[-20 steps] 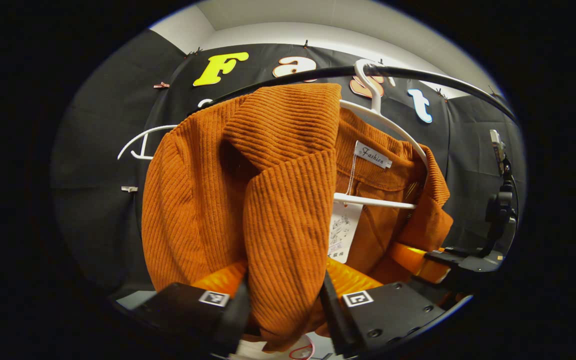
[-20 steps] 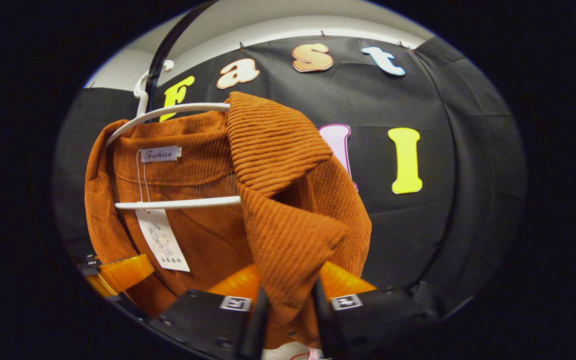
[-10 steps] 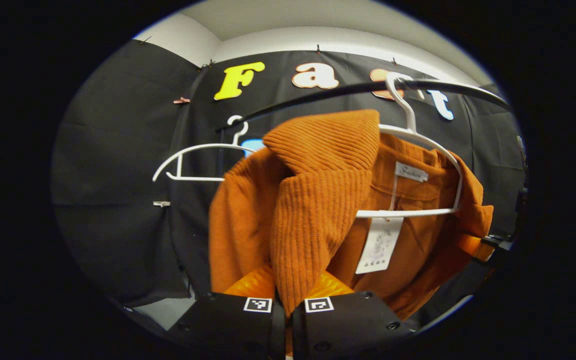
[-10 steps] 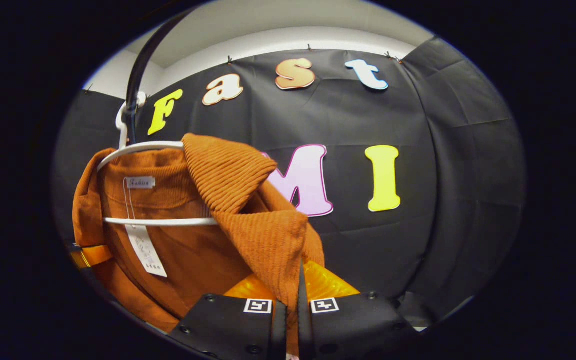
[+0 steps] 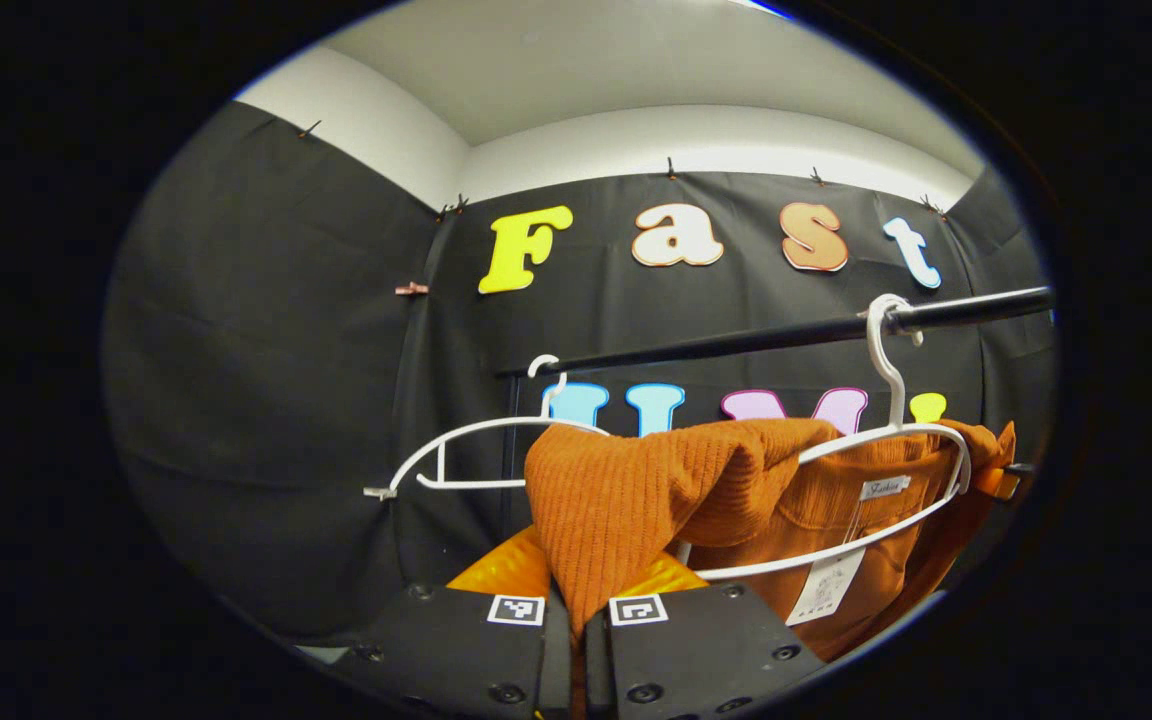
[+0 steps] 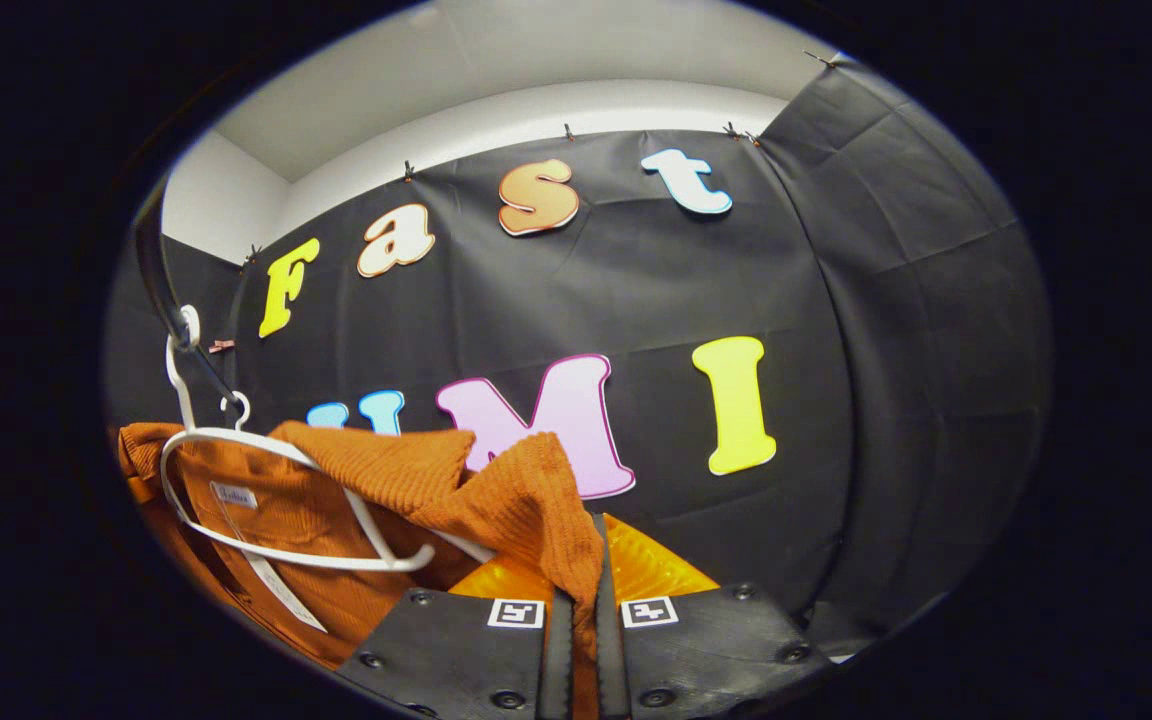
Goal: Grasp the clothes on the hanger with both hands and then place them into the laundry hamper below.
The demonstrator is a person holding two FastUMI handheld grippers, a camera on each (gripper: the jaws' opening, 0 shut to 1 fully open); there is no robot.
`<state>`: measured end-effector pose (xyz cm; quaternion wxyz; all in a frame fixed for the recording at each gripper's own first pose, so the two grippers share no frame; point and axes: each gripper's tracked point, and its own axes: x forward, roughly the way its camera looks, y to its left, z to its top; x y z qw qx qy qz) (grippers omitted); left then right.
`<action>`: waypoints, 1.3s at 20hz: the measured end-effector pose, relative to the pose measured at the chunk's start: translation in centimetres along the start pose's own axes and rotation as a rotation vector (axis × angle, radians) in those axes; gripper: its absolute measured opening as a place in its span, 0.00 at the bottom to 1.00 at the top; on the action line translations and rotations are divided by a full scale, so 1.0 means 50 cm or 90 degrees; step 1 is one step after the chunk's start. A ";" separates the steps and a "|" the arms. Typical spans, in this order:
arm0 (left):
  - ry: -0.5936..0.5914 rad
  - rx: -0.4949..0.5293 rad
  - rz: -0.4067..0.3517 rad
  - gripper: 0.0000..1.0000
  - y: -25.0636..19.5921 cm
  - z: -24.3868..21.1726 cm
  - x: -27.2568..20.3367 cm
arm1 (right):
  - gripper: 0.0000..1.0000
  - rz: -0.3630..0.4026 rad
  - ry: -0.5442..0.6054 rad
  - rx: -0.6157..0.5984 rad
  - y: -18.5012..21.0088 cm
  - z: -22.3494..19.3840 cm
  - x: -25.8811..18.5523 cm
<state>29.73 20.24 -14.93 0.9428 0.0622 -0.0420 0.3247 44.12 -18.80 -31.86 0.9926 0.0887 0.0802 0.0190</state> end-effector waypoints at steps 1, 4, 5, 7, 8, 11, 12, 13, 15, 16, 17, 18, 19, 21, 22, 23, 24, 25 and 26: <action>-0.006 0.012 -0.012 0.09 0.003 0.015 0.011 | 0.18 0.005 -0.003 -0.009 0.004 0.007 0.010; 0.018 -0.004 -0.045 0.10 0.023 0.006 0.050 | 0.13 0.033 0.007 -0.020 0.027 0.004 0.031; 0.028 -0.018 -0.047 0.10 0.042 -0.004 0.059 | 0.14 0.038 0.015 -0.018 0.032 -0.004 0.030; 0.064 -0.045 -0.043 0.10 0.072 -0.047 0.065 | 0.14 0.051 0.031 -0.010 0.039 -0.027 0.025; 0.084 -0.054 -0.044 0.10 0.076 -0.074 0.062 | 0.14 0.055 0.040 -0.011 0.041 -0.042 0.018; 0.139 -0.052 -0.037 0.10 0.083 -0.163 0.049 | 0.13 0.059 0.081 -0.037 0.038 -0.093 -0.004; 0.153 -0.049 -0.036 0.10 0.081 -0.188 0.041 | 0.14 0.059 0.095 -0.040 0.035 -0.111 -0.014; 0.166 -0.050 -0.038 0.10 0.072 -0.210 0.032 | 0.14 0.061 0.106 -0.039 0.034 -0.126 -0.024; 0.189 -0.058 -0.053 0.10 0.044 -0.247 0.009 | 0.14 0.064 0.126 -0.037 0.040 -0.156 -0.052; 0.207 -0.062 -0.061 0.10 0.029 -0.269 -0.007 | 0.14 0.067 0.139 -0.038 0.046 -0.176 -0.067; 0.226 -0.066 -0.076 0.10 0.013 -0.293 -0.024 | 0.14 0.070 0.155 -0.038 0.052 -0.197 -0.082; 0.248 -0.071 -0.091 0.10 -0.008 -0.315 -0.044 | 0.13 0.073 0.177 -0.035 0.059 -0.222 -0.097; 0.268 -0.072 -0.105 0.10 -0.031 -0.337 -0.062 | 0.14 0.080 0.200 -0.029 0.073 -0.251 -0.112; 0.297 -0.063 -0.134 0.10 -0.076 -0.369 -0.092 | 0.13 0.099 0.232 -0.025 0.106 -0.288 -0.142; 0.309 -0.064 -0.150 0.10 -0.099 -0.380 -0.103 | 0.14 0.112 0.244 -0.023 0.127 -0.302 -0.156; 0.318 -0.068 -0.165 0.10 -0.123 -0.389 -0.111 | 0.14 0.127 0.255 -0.017 0.151 -0.314 -0.168; 0.324 -0.074 -0.179 0.10 -0.144 -0.391 -0.117 | 0.14 0.144 0.265 -0.013 0.177 -0.327 -0.180; 0.328 -0.076 -0.188 0.10 -0.161 -0.393 -0.125 | 0.14 0.162 0.272 -0.010 0.204 -0.335 -0.189; 0.330 -0.079 -0.195 0.10 -0.174 -0.392 -0.130 | 0.14 0.180 0.281 -0.007 0.232 -0.342 -0.200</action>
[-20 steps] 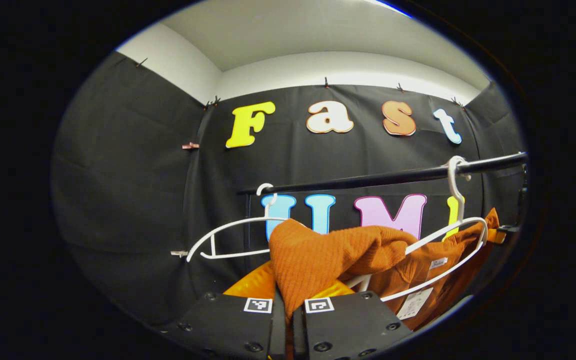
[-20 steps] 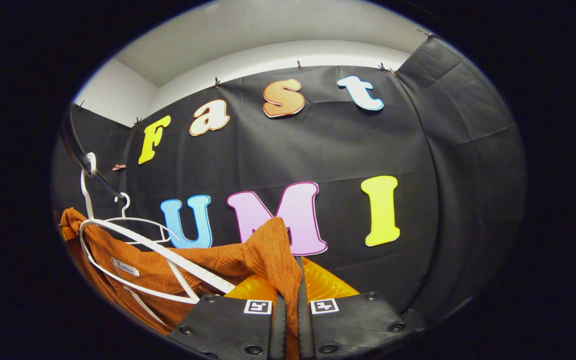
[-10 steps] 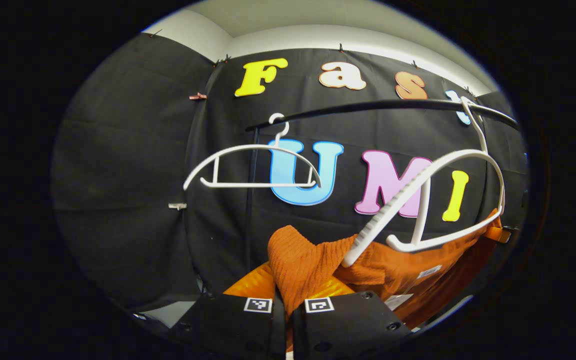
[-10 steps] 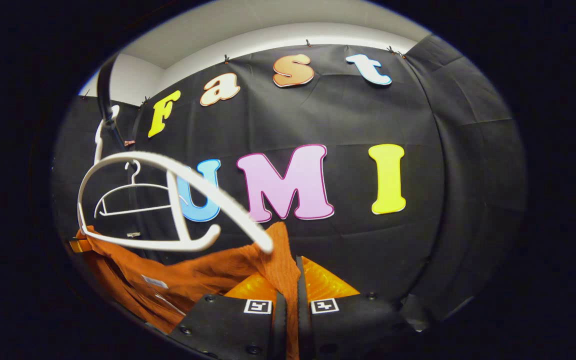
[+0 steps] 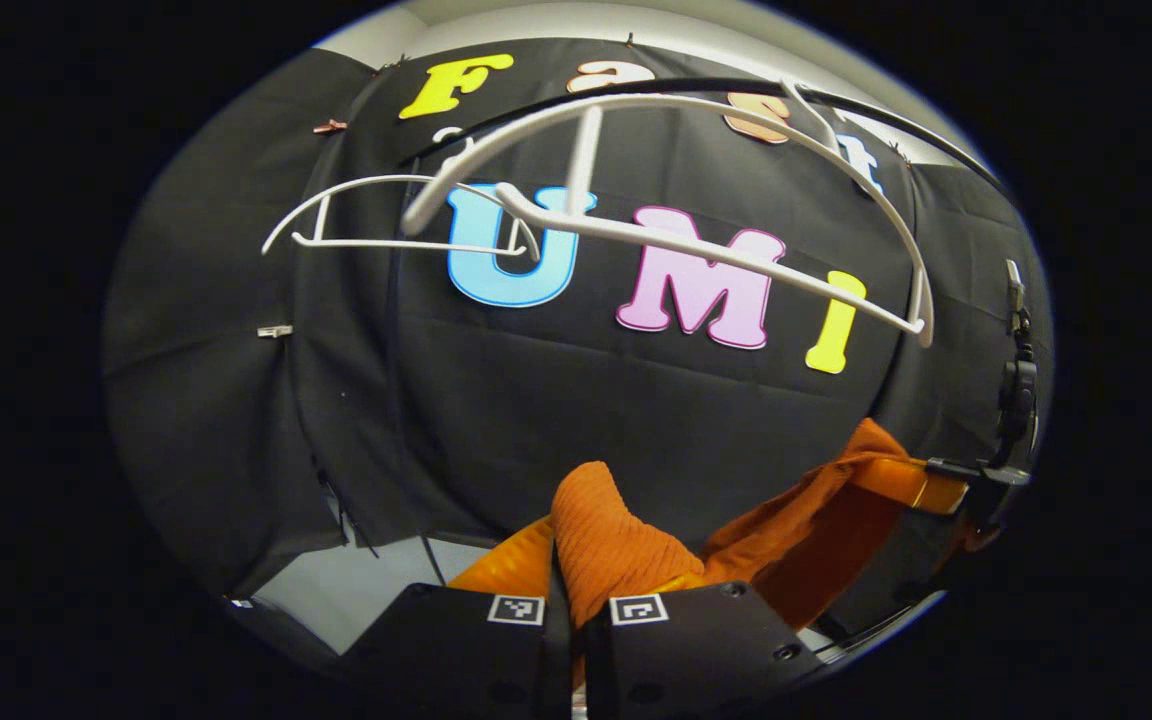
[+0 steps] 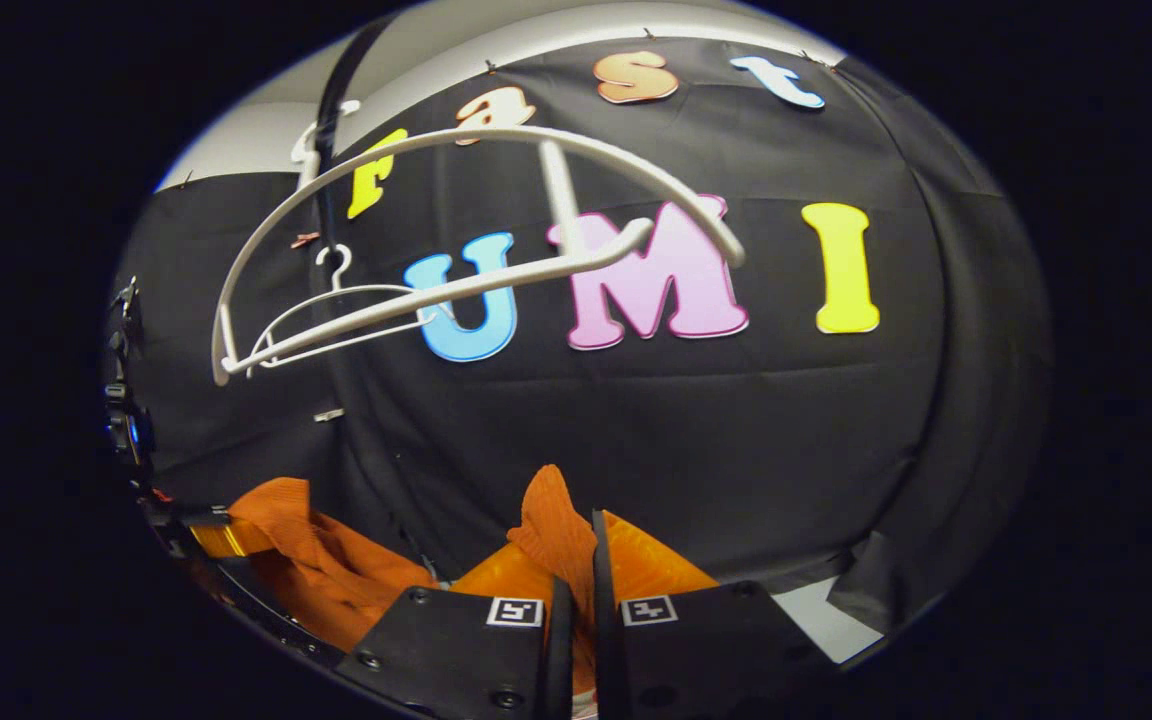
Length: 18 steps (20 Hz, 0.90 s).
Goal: Grasp the clothes on the hanger with both hands and then place them into the laundry hamper below.
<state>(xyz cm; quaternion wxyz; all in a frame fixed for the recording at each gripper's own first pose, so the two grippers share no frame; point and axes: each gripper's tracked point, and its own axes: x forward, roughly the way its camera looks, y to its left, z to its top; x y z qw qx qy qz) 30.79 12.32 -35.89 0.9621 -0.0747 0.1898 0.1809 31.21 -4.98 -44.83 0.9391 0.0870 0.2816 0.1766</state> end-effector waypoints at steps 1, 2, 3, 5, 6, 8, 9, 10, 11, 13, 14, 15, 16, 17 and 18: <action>0.002 -0.004 -0.008 0.10 -0.014 -0.004 0.002 | 0.14 0.022 0.006 -0.003 0.031 -0.007 0.000; 0.004 -0.005 -0.018 0.10 -0.029 -0.006 0.004 | 0.13 0.039 0.012 -0.011 0.057 -0.012 0.000; 0.006 -0.002 -0.024 0.10 -0.040 -0.004 0.004 | 0.14 0.054 0.020 -0.018 0.081 -0.018 0.001; 0.012 0.010 -0.033 0.10 -0.058 -0.005 0.013 | 0.14 0.083 0.033 -0.017 0.119 -0.029 0.004; 0.014 0.012 -0.038 0.10 -0.063 -0.006 0.018 | 0.14 0.096 0.039 -0.015 0.139 -0.034 0.001; 0.015 0.014 -0.048 0.10 -0.079 -0.005 0.024 | 0.13 0.116 0.049 -0.023 0.170 -0.044 -0.004; 0.018 0.016 -0.052 0.10 -0.086 -0.009 0.027 | 0.13 0.126 0.056 -0.029 0.181 -0.052 -0.004; 0.022 0.022 -0.044 0.10 -0.075 -0.023 0.031 | 0.13 0.136 0.063 -0.033 0.180 -0.058 -0.010; 0.032 0.019 -0.042 0.10 -0.072 -0.025 0.037 | 0.13 0.135 0.073 -0.033 0.182 -0.077 0.002; 0.059 0.004 -0.047 0.10 -0.070 -0.050 0.053 | 0.13 0.142 0.098 -0.036 0.177 -0.098 0.017; 0.077 -0.002 -0.053 0.09 -0.070 -0.064 0.061 | 0.13 0.147 0.112 -0.036 0.177 -0.116 0.021; 0.098 -0.005 -0.061 0.09 -0.071 -0.082 0.066 | 0.13 0.153 0.128 -0.039 0.178 -0.134 0.024; 0.128 -0.009 -0.072 0.09 -0.071 -0.106 0.070 | 0.12 0.159 0.150 -0.043 0.184 -0.156 0.023; 0.153 -0.012 -0.078 0.10 -0.068 -0.124 0.072 | 0.12 0.162 0.173 -0.046 0.185 -0.178 0.024; 0.183 -0.013 -0.078 0.10 -0.064 -0.143 0.070 | 0.13 0.165 0.196 -0.045 0.183 -0.199 0.027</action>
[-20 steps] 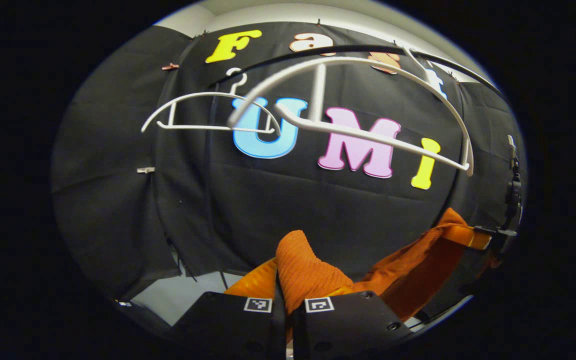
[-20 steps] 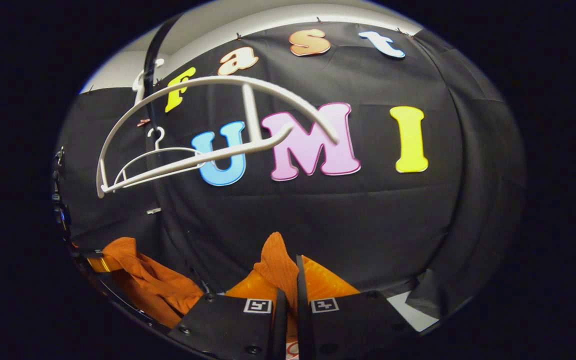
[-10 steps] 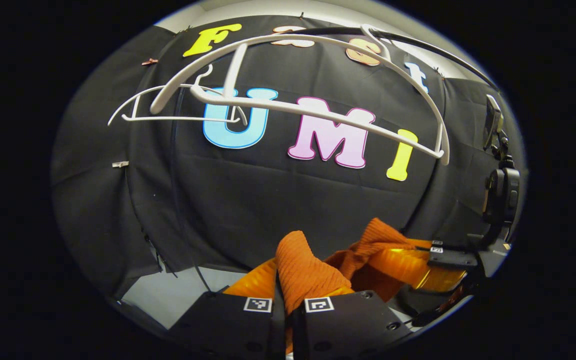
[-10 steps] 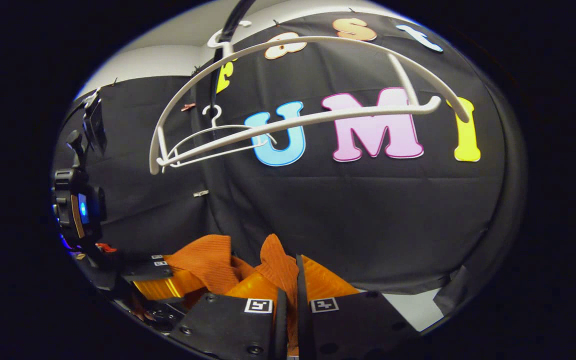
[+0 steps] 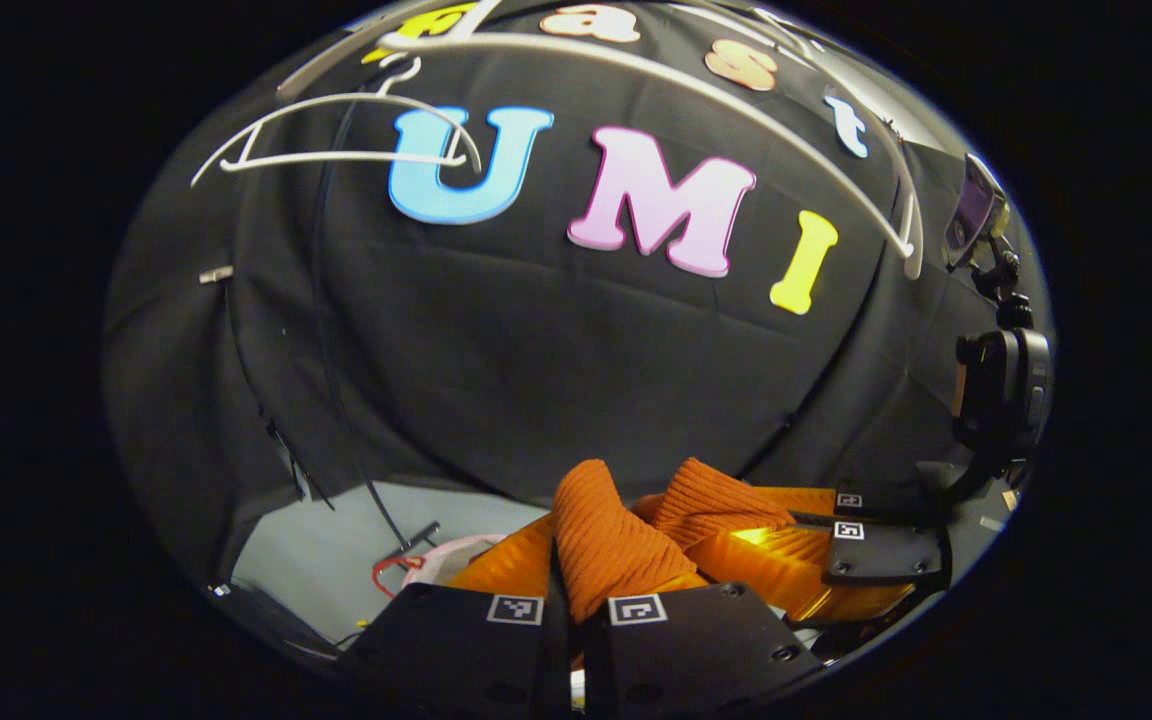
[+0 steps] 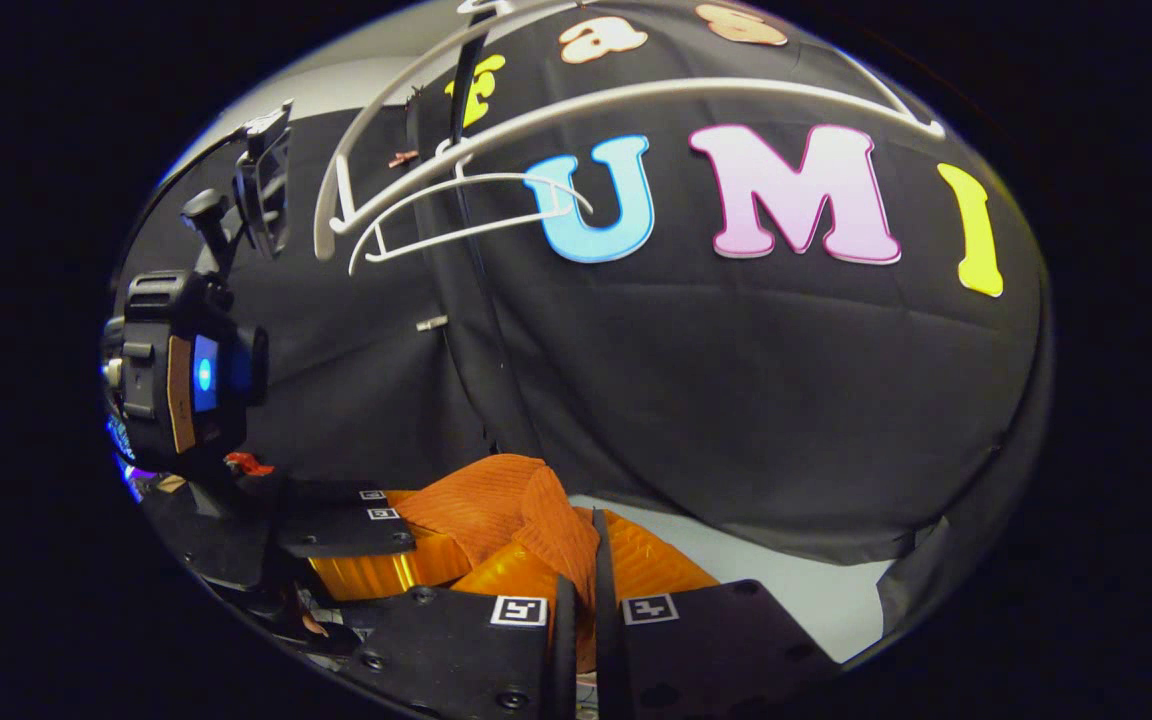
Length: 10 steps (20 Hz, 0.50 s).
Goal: Grasp the clothes on the hanger with both hands and then place them into the laundry hamper below.
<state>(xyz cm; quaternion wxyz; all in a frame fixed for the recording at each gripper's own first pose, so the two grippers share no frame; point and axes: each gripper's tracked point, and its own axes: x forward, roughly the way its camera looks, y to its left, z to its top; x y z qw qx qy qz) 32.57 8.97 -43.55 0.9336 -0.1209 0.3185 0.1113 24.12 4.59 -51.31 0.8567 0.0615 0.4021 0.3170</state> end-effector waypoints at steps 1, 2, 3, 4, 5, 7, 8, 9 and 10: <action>0.020 -0.003 0.006 0.10 -0.002 -0.007 -0.001 | 0.13 0.003 0.018 0.012 -0.004 -0.016 0.005; 0.036 -0.013 0.011 0.10 -0.003 -0.015 0.001 | 0.13 0.003 0.034 0.028 -0.008 -0.037 0.009; 0.056 -0.027 0.012 0.10 -0.008 -0.027 0.009 | 0.13 -0.001 0.049 0.041 -0.009 -0.057 0.011; 0.079 -0.038 0.013 0.10 -0.014 -0.041 0.016 | 0.13 -0.007 0.065 0.045 -0.008 -0.084 0.017; 0.106 -0.042 0.021 0.10 -0.017 -0.059 0.024 | 0.13 -0.013 0.082 0.041 -0.009 -0.107 0.022; 0.150 -0.040 0.039 0.10 -0.015 -0.086 0.028 | 0.13 -0.024 0.125 0.034 -0.014 -0.154 0.030; 0.170 -0.041 0.041 0.10 -0.021 -0.095 0.032 | 0.13 -0.026 0.144 0.040 -0.014 -0.171 0.034; 0.185 -0.042 0.046 0.10 -0.022 -0.102 0.035 | 0.13 -0.028 0.157 0.049 -0.014 -0.180 0.035; 0.194 -0.043 0.051 0.10 -0.021 -0.106 0.037 | 0.13 -0.034 0.170 0.057 -0.018 -0.193 0.037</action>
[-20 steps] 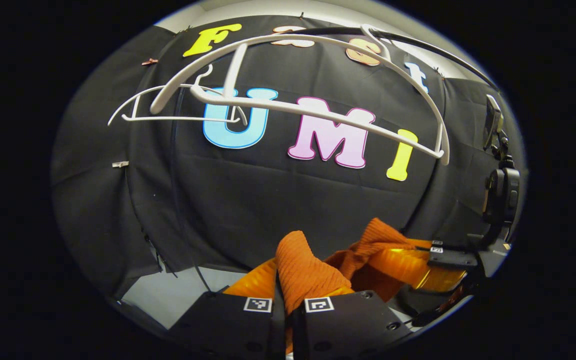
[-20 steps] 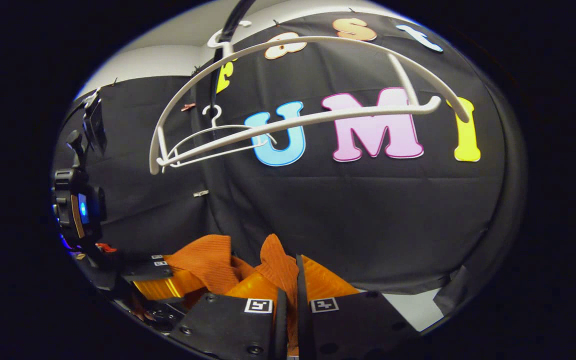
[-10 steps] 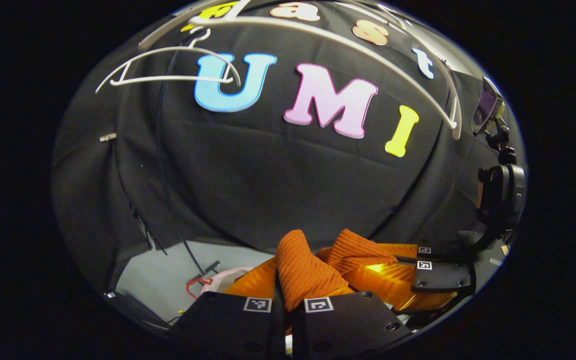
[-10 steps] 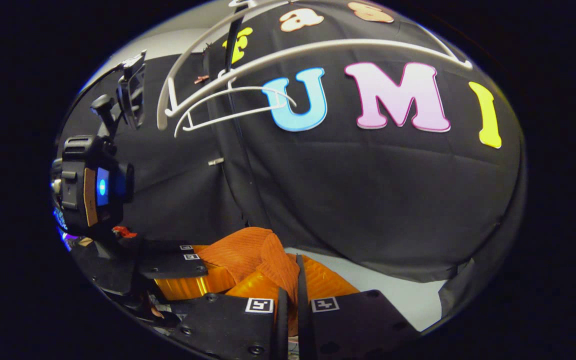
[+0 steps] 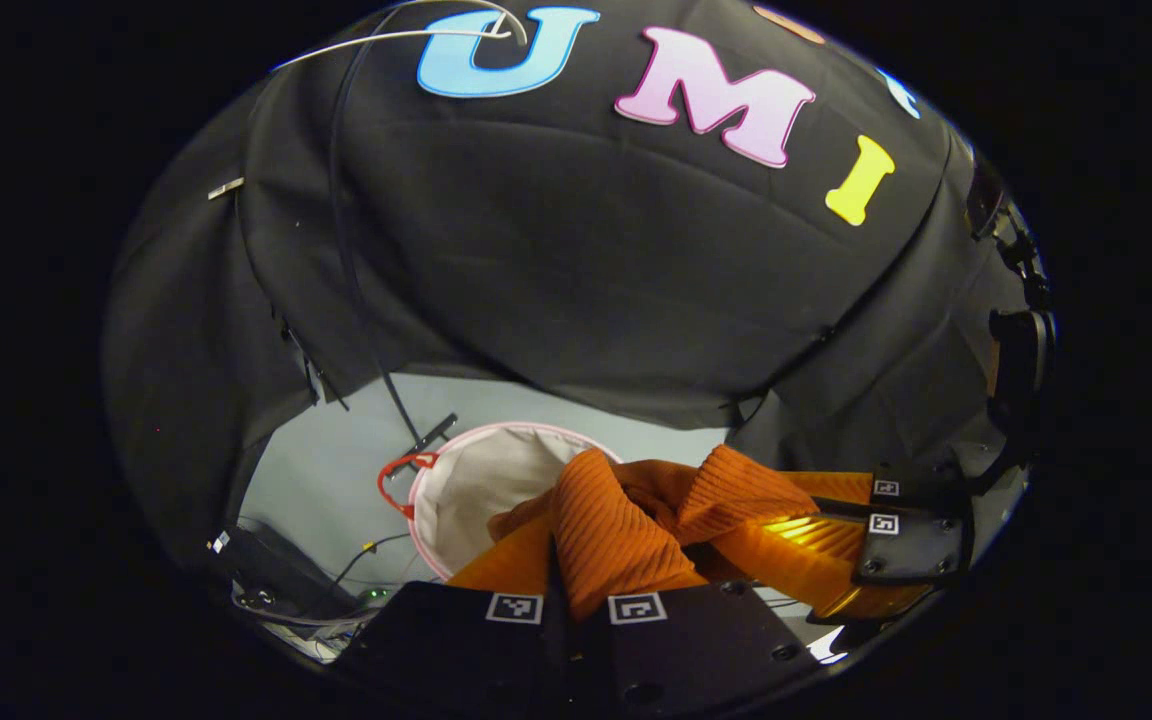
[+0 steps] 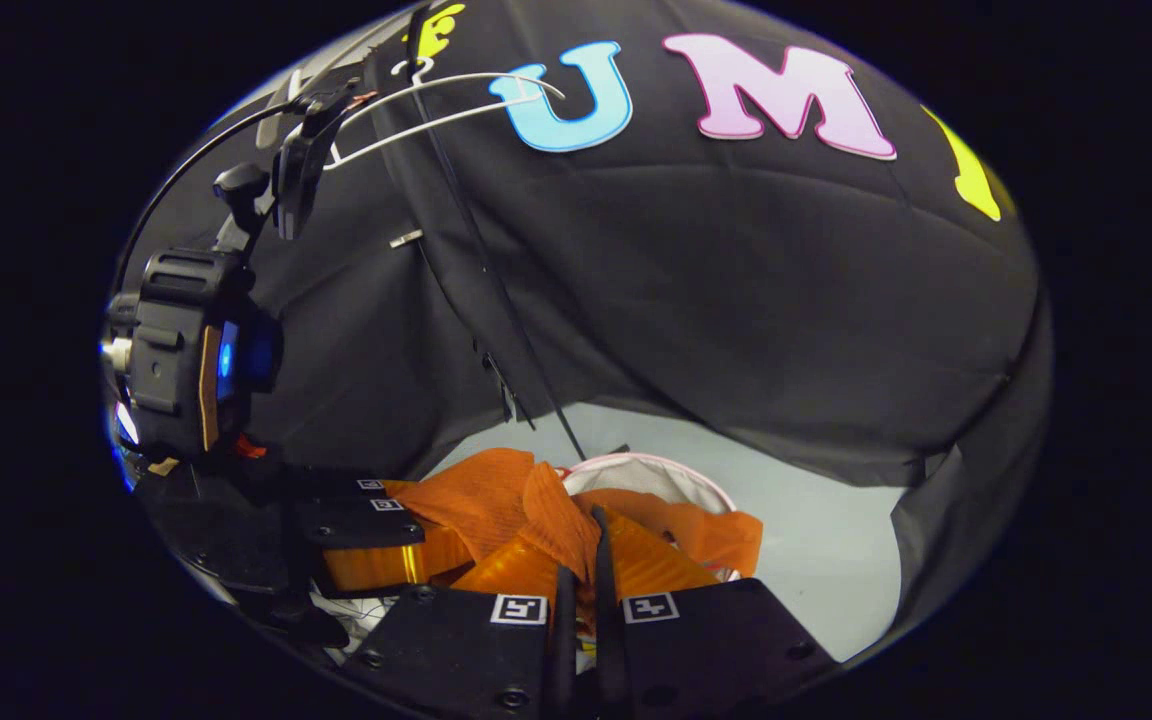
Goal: Grasp the clothes on the hanger with both hands and then place them into the laundry hamper below.
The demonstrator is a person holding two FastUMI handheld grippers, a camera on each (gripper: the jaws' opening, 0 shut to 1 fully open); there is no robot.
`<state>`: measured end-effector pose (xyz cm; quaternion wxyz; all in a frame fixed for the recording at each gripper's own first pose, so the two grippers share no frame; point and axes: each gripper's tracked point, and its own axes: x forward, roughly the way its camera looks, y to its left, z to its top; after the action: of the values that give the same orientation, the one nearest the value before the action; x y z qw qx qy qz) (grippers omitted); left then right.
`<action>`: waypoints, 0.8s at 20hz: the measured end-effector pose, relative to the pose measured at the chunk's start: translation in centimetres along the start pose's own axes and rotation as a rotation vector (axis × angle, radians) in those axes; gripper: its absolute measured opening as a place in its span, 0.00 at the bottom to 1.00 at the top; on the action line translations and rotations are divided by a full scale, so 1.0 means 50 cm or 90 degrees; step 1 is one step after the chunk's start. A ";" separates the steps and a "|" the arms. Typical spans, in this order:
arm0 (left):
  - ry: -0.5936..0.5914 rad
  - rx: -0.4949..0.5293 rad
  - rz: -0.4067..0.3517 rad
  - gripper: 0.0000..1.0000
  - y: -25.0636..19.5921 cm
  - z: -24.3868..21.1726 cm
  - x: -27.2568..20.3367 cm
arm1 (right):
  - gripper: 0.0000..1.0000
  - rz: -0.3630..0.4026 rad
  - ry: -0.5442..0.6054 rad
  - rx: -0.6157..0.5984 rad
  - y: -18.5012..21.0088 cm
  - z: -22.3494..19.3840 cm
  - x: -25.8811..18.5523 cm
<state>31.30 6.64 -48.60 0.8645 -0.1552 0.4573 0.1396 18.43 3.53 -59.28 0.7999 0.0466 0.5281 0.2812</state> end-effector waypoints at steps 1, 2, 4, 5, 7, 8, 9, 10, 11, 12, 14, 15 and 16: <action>0.001 -0.001 0.006 0.10 0.004 -0.004 0.002 | 0.13 -0.004 0.003 0.008 -0.006 -0.003 -0.001; 0.005 -0.001 0.008 0.10 0.004 -0.006 0.002 | 0.13 -0.010 0.003 0.012 -0.015 -0.008 0.004; 0.006 -0.001 0.006 0.10 0.003 -0.006 0.004 | 0.13 -0.018 0.005 0.018 -0.022 -0.010 0.005; 0.009 -0.004 -0.005 0.10 -0.001 -0.006 0.006 | 0.13 -0.017 0.006 0.019 -0.021 -0.014 0.013; 0.019 -0.034 -0.037 0.13 -0.011 -0.005 0.002 | 0.34 -0.026 0.002 0.022 -0.029 -0.006 0.011; 0.023 -0.047 -0.041 0.14 -0.011 -0.001 0.001 | 0.53 -0.032 -0.004 0.019 -0.033 0.000 0.002; 0.021 -0.046 -0.029 0.35 0.004 -0.002 0.001 | 0.72 -0.056 -0.008 0.007 -0.051 0.002 0.002; 0.012 -0.039 -0.010 0.55 0.021 0.005 0.007 | 0.91 -0.069 -0.013 -0.003 -0.067 0.004 -0.004; 0.000 -0.035 0.001 0.76 0.037 0.008 0.006 | 0.93 -0.073 -0.013 -0.001 -0.078 0.006 -0.011; -0.008 -0.031 0.010 0.97 0.045 0.017 0.005 | 1.00 -0.072 -0.011 0.011 -0.081 0.004 -0.013; -0.022 -0.025 0.022 0.96 0.046 0.029 -0.007 | 0.99 -0.075 -0.013 0.028 -0.087 -0.002 -0.017; -0.029 -0.022 0.026 0.96 0.047 0.035 -0.016 | 0.99 -0.073 -0.014 0.031 -0.087 -0.004 -0.018; -0.034 -0.020 0.026 0.96 0.044 0.041 -0.020 | 0.99 -0.068 -0.013 0.034 -0.082 -0.007 -0.021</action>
<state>31.44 9.38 -47.00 0.8708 -0.1557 0.4346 0.1689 19.45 -0.53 -60.09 0.8177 0.0420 0.5288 0.2233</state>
